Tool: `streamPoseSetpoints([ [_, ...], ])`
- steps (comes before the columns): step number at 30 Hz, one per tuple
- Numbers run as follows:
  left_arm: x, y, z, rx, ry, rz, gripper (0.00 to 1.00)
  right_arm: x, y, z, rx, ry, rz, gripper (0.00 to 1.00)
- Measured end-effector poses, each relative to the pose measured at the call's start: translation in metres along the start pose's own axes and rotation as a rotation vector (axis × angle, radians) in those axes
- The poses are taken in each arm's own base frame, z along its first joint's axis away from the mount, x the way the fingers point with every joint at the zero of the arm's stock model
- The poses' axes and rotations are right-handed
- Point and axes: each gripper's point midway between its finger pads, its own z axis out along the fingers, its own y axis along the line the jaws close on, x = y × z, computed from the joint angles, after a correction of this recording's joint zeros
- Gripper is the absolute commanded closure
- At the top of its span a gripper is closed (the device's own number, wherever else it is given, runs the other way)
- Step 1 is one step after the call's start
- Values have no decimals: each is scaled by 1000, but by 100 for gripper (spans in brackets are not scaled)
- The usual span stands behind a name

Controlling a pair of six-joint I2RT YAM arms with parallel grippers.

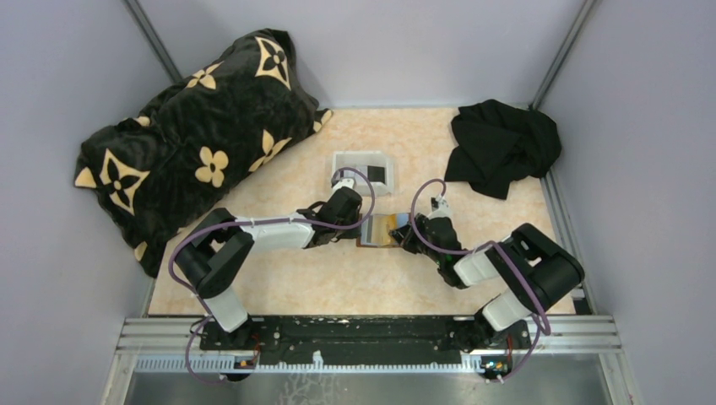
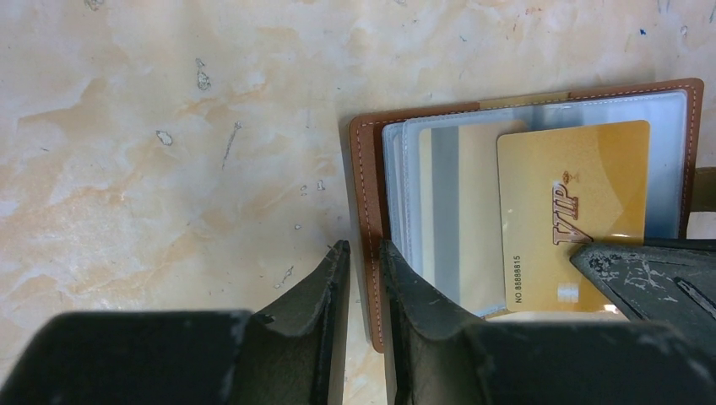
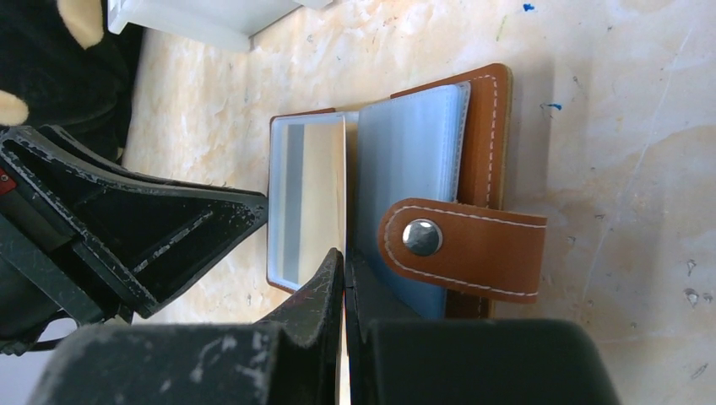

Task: Put the credit cards into the card holder
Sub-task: Insert the credit card into the card holder.

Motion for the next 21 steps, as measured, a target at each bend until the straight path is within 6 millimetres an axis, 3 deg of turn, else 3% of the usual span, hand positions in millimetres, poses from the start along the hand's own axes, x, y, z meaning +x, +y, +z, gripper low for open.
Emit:
streamPoseSetpoints([
  [21,1,-1,0,3,2,-5,75,-2,-4,9,4,-32,22,100],
])
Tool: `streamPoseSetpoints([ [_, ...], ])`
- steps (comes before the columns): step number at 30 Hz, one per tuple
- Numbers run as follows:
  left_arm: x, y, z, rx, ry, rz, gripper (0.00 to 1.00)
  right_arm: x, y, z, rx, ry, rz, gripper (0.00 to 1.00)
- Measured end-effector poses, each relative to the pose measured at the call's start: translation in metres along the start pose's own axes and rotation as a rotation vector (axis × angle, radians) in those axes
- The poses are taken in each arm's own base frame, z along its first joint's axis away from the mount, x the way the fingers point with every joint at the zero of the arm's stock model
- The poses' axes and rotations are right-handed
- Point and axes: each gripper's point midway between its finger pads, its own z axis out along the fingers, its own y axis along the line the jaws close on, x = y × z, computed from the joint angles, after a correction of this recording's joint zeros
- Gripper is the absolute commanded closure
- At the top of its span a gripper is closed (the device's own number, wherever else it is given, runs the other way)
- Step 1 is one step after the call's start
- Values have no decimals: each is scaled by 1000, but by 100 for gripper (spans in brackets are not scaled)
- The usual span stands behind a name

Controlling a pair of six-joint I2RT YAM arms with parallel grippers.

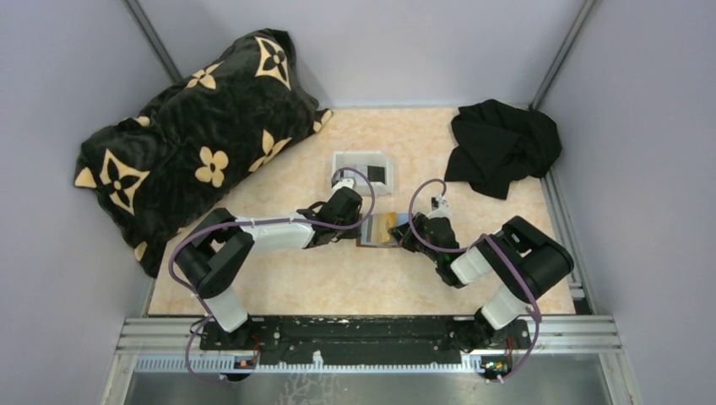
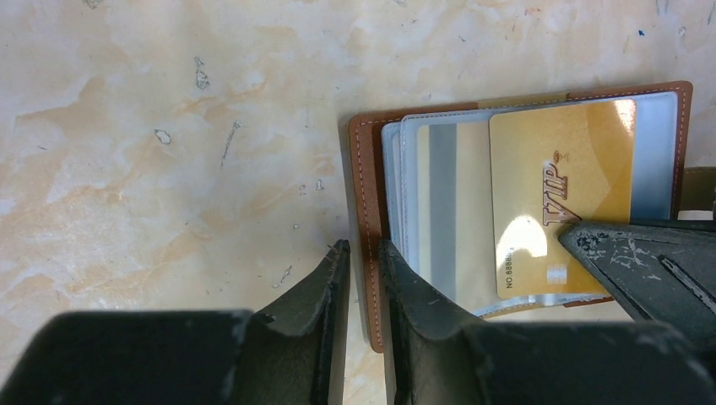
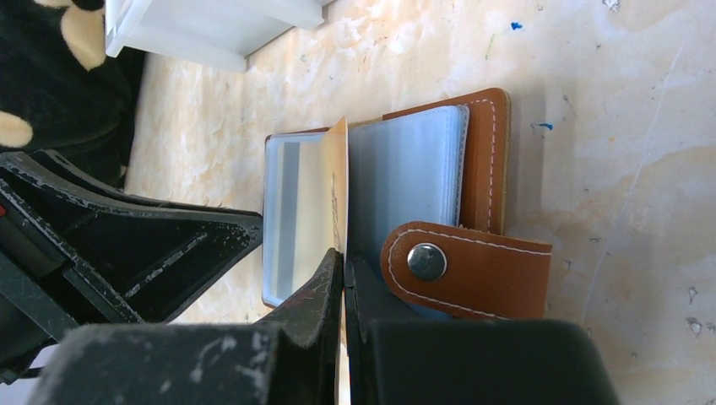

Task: Put the credit cards into the card holder
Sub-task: Insert the credit card into the card holder.

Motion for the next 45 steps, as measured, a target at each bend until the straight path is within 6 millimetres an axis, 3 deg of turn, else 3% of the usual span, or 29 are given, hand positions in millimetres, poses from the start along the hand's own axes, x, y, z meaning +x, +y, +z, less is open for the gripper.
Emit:
streamPoseSetpoints([
  [24,4,-5,-1,4,0,4,75,2,1,10,-7,-1,7,100],
  [38,5,-13,1,30,-4,0,75,-5,2,4,41,-2,-71,100],
  [45,5,-14,1,33,-3,-5,75,-20,-4,-8,100,-47,-138,100],
])
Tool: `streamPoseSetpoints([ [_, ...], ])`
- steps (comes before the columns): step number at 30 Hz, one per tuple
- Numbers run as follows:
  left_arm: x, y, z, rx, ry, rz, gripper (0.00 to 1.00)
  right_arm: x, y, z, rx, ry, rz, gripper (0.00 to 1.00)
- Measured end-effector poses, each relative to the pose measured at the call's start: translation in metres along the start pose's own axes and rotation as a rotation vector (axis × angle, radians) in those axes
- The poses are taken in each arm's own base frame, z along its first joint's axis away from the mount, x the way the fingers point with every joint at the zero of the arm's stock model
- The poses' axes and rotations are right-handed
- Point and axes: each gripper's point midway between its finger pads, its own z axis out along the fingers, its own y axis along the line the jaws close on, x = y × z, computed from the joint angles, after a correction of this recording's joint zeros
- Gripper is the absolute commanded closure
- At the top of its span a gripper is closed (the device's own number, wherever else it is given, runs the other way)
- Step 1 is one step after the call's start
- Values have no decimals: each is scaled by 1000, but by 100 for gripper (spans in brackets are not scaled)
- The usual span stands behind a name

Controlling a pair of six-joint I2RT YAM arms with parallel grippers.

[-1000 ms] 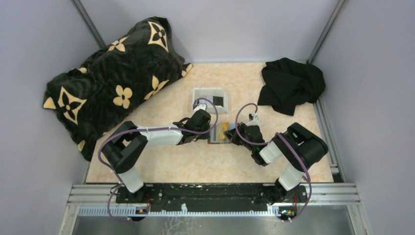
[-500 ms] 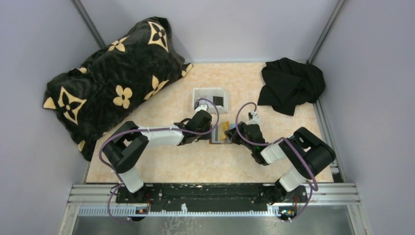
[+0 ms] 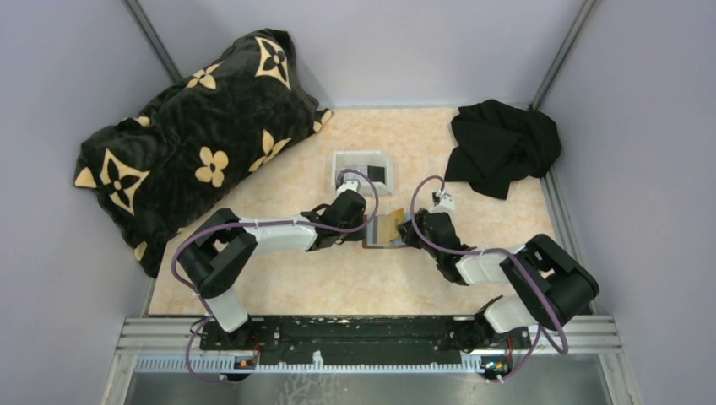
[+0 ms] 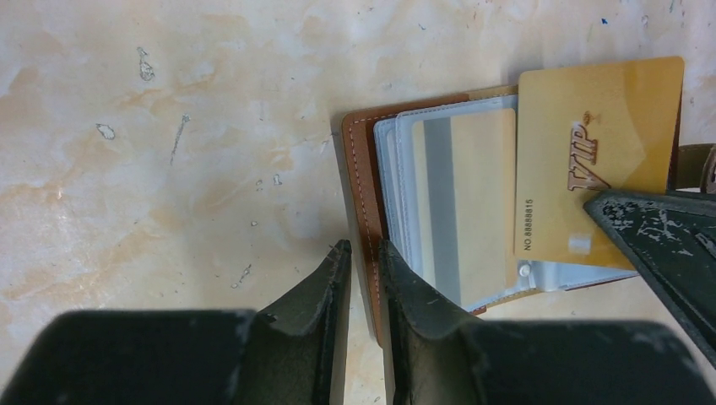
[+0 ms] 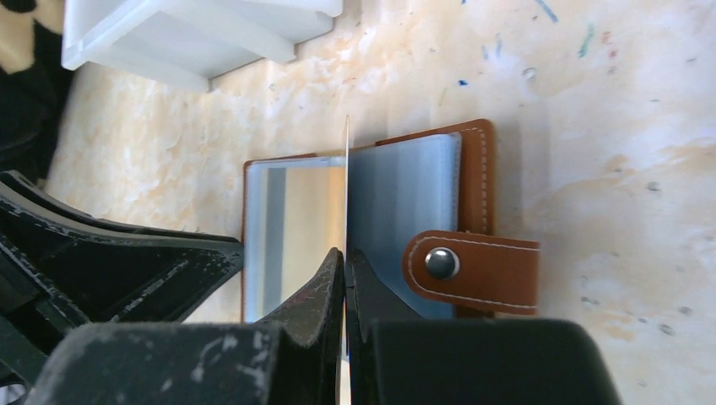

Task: Put the credit cards into the card holder
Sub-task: Insert the credit card into the card holder.

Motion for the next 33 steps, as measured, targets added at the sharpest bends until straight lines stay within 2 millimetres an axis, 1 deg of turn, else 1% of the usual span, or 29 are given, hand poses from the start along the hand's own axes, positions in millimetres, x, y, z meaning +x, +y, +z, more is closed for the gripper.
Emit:
streamPoseSetpoints([
  [3,0,0,0,0,0,-4,75,-3,-7,-4,34,-9,-29,100],
  [6,0,-1,0,2,0,-5,75,-3,-9,-5,44,-7,-38,100],
  [11,1,-1,0,3,0,-7,75,0,-8,-1,34,-1,-32,100],
  [15,1,-1,0,1,1,-6,76,-1,-6,1,20,-8,-23,100],
  [18,0,0,0,-7,-4,-4,75,-1,-6,-1,25,-7,-31,100],
  [21,0,4,-2,-28,-8,0,75,-4,-6,-7,30,-6,-54,100],
  [26,2,23,-15,-117,5,26,74,-13,-6,-17,44,-16,-104,100],
  [28,-1,27,-23,-142,-1,32,74,-17,-3,-20,41,-24,-115,100],
  [30,-10,25,-31,-138,-20,31,72,-22,1,-22,33,-34,-122,100],
  [33,-30,12,-49,-80,-74,23,70,-27,6,-25,16,-50,-125,100],
])
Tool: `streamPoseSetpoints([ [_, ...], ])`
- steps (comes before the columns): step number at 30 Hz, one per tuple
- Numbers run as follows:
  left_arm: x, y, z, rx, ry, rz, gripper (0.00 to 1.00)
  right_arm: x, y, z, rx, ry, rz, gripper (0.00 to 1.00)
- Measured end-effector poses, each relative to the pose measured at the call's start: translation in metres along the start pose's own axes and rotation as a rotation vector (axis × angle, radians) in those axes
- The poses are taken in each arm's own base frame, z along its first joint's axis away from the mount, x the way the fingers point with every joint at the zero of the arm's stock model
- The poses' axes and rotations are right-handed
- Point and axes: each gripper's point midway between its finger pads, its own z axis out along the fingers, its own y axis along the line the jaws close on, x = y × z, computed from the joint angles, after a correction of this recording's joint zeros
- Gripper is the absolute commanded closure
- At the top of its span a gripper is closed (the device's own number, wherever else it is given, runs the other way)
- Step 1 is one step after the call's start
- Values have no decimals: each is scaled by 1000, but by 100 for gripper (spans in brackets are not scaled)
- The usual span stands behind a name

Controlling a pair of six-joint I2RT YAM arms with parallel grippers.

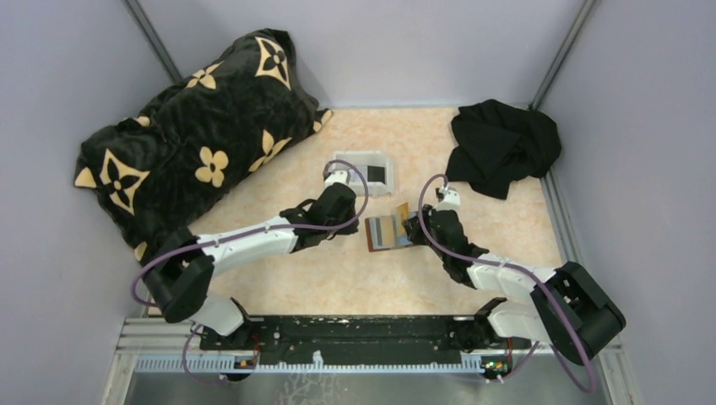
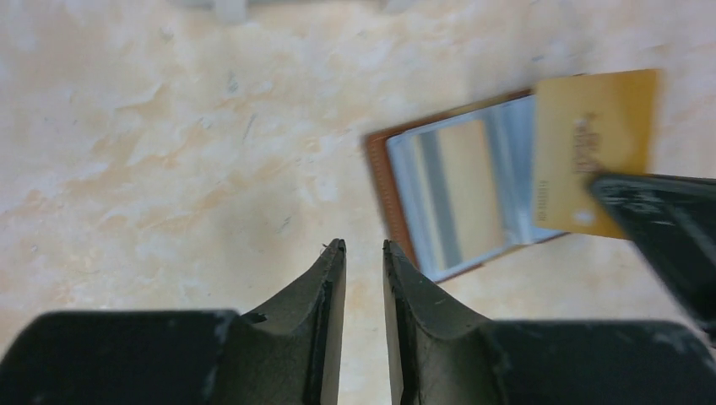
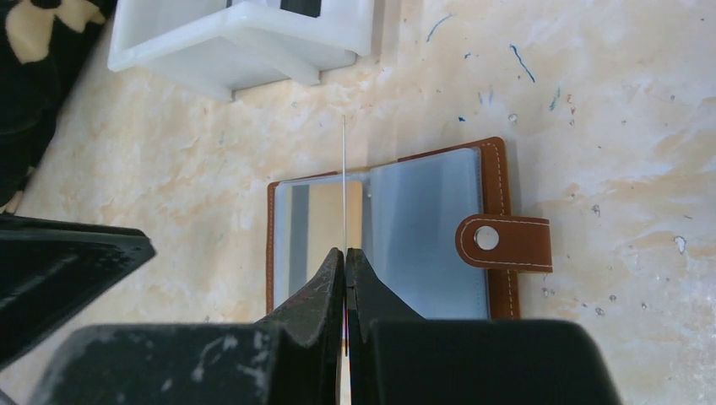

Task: Put the credit cards into the card holder
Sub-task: Insert the credit card into the card holder.

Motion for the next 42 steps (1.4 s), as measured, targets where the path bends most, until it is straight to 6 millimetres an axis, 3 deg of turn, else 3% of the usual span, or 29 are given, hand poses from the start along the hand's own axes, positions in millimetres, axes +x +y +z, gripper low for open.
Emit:
streamPoseSetpoints([
  [3,-25,-27,-18,135,-64,-21,66,-2,4,-2,-17,-3,4,100],
  [6,-36,-54,-27,281,-99,-39,61,-3,9,-3,-45,7,23,100],
  [13,-8,-83,-25,519,-14,-37,57,-9,24,-8,-148,38,154,100],
  [18,2,-84,-25,615,27,-85,55,-5,35,-16,-226,76,225,100],
  [25,-10,-71,-20,693,25,-193,55,1,46,-23,-295,121,294,100],
  [30,-11,-75,-21,735,36,-215,55,1,52,-24,-330,131,322,100],
  [37,-10,-66,-19,728,37,-235,57,0,27,-19,-258,102,308,100],
  [42,2,-57,-12,695,67,-263,59,18,3,-11,-180,126,268,100],
])
